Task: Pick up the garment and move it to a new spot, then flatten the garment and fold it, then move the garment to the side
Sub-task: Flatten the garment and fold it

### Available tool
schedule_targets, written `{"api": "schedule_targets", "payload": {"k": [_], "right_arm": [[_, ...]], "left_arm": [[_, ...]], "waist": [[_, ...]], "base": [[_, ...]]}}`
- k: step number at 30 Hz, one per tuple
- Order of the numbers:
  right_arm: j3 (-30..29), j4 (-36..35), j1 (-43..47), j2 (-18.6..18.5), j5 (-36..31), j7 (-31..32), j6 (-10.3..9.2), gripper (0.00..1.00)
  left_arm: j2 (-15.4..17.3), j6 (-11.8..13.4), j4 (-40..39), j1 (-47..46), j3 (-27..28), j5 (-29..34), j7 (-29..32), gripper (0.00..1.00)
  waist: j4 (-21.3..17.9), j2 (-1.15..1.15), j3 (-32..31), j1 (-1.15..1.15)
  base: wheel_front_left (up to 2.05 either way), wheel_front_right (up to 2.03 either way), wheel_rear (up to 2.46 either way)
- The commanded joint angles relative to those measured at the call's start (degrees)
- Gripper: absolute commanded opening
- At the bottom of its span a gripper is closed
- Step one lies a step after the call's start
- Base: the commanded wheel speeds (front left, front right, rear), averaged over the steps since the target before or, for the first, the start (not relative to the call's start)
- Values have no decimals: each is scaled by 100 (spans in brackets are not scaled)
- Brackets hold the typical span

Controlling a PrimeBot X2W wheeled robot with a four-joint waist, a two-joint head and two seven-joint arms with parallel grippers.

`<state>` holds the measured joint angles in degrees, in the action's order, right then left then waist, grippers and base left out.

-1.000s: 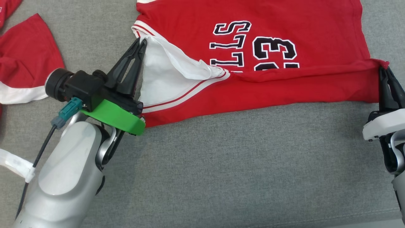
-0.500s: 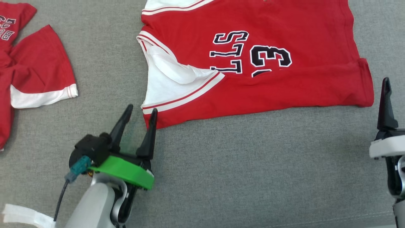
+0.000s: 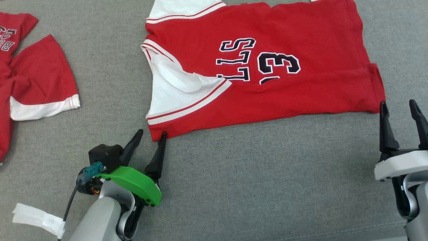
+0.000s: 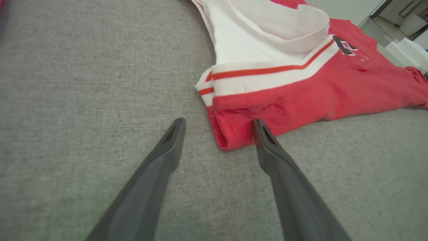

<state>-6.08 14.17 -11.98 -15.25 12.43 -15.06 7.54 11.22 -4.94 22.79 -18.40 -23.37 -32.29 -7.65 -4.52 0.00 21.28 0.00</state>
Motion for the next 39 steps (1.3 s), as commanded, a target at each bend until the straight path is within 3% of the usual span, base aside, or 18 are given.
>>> {"api": "schedule_targets", "payload": {"k": [1,3,12,20,21,22,23,32,39], "right_arm": [[10,40,-28,-20,-48,-16,-10,100],[26,130,-27,0,23,-16,-10,100],[220,1154,-494,-8,709,-16,-10,100],[532,1925,-1005,-277,1474,-15,-10,100],[696,2058,-1049,-323,1504,-12,-10,80],[845,2168,-1063,-371,1507,0,-9,37],[973,2241,-1086,-421,1518,4,-9,0],[1300,1921,-838,-891,1772,-3,-11,0],[1688,1341,-165,-1464,2465,-4,-11,0]], "left_arm": [[38,-6,86,-50,-59,-14,100,79],[52,-28,92,-28,-106,-30,167,0],[198,-4,-467,181,-167,-54,235,0],[324,87,-908,44,-192,84,280,0],[335,98,-945,41,-200,87,290,0],[344,102,-981,40,-203,95,296,0],[351,107,-1018,45,-208,97,300,0],[464,214,-1635,437,-213,34,314,0],[590,365,-2123,992,-283,-72,516,0]], "waist": [[-26,0,21,0],[-34,0,31,0],[97,0,137,0],[291,0,269,0],[307,0,279,0],[322,0,284,0],[336,0,289,0],[396,0,177,0],[527,0,-57,0]], "base": [[0,0,0],[0,0,0],[0,0,0],[0,0,0],[0,0,0],[0,0,0],[0,0,0],[0,0,0],[0,0,0]]}}
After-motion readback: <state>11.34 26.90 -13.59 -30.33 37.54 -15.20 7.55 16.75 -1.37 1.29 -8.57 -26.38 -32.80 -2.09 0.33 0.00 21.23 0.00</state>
